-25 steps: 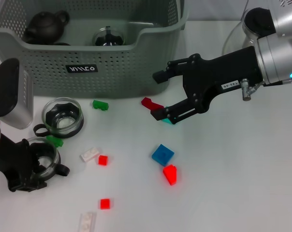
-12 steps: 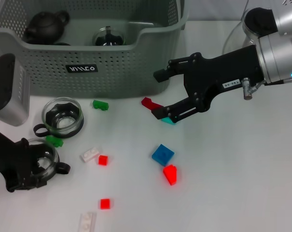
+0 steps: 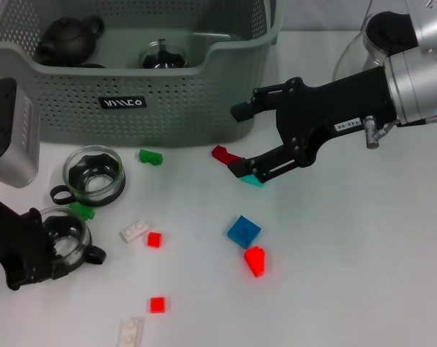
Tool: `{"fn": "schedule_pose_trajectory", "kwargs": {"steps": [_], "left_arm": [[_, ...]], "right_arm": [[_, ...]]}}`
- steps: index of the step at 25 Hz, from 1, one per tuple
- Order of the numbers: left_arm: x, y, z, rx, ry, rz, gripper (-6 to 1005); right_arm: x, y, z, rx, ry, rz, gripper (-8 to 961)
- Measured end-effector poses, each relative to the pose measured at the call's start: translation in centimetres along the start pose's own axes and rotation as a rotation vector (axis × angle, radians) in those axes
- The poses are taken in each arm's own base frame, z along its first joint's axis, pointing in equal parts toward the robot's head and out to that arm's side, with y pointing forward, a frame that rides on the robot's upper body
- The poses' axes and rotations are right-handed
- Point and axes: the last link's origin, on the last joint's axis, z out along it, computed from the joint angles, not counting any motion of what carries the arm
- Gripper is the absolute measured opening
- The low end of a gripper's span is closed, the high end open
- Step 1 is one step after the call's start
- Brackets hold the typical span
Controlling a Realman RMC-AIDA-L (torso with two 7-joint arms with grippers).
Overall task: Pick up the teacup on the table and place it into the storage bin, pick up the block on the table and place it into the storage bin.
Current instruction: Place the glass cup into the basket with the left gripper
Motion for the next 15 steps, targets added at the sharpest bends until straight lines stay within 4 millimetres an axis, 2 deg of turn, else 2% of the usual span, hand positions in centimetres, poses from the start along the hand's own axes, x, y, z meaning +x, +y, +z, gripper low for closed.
{"fn": "schedule_pose_trajectory", "kwargs": {"steps": [4,10,15], "left_arm": [[0.1,0.3,-0.6,-0.017,0.021,-0.009,58],[0.3,0.7,-2.8,-0.017,0.098,-0.028,55],[0.4,0.9,-3.4,-0.017,0.129,-0.044,47]], "right_arm": [[0.1,0.0,0.0,0.001,0.0,0.003,927],[0.4,0.1,-0.1,0.003,0.0,0.003,927],[0.8,0.3,-0.3,0.0,0.005,0.006,928]]}}
